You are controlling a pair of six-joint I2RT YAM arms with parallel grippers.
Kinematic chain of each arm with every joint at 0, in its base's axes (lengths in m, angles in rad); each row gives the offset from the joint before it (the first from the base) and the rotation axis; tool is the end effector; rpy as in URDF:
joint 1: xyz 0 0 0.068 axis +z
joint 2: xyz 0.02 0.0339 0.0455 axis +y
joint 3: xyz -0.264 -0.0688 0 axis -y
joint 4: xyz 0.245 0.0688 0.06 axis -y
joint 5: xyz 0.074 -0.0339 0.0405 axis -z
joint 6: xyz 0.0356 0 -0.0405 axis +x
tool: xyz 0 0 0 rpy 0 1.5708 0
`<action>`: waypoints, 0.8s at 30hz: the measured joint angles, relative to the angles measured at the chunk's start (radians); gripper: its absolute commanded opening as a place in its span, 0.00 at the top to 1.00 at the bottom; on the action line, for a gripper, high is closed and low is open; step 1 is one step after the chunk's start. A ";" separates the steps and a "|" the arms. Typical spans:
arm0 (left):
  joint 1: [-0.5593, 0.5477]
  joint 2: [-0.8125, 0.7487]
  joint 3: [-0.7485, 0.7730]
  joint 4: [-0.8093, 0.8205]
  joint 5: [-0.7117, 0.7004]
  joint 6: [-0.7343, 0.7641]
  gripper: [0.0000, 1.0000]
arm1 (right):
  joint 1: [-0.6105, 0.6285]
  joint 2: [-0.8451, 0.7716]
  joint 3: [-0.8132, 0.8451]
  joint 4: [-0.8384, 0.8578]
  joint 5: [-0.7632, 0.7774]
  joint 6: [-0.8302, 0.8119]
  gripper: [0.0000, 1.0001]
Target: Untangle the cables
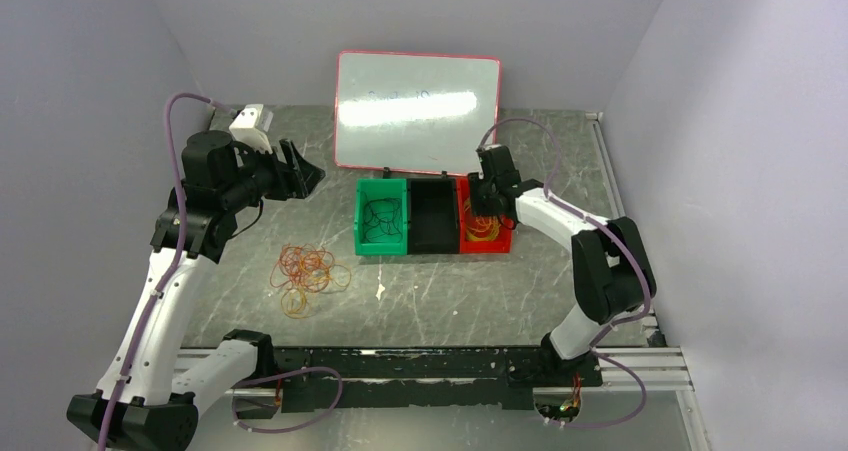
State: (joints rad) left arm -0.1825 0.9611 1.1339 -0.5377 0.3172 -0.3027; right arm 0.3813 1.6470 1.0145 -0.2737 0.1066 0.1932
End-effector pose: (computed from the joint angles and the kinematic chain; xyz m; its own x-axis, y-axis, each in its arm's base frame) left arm 0.1952 -0.0473 0.3927 -0.4718 -0.2009 -0.8585 0.3335 0.8607 -0.3847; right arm 0.3176 0.1232 0.1942 -0.7764 -0.1056 -0.6213 -0.1631 0.9859 0.0362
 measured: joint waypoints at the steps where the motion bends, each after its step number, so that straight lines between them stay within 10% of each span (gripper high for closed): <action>1: 0.000 0.000 0.000 0.000 0.000 0.000 0.30 | 0.000 -0.008 0.001 -0.003 0.002 -0.002 0.51; 18: 0.000 0.001 0.000 -0.011 0.000 0.001 0.30 | 0.000 -0.178 0.033 -0.098 0.042 -0.007 0.36; 24: 0.000 0.001 -0.008 -0.014 0.000 0.002 0.30 | 0.000 -0.203 0.037 -0.114 0.057 -0.017 0.60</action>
State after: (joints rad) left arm -0.1825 0.9623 1.1259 -0.5514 0.3172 -0.3004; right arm 0.3813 1.4441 1.0515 -0.3878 0.1635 0.1761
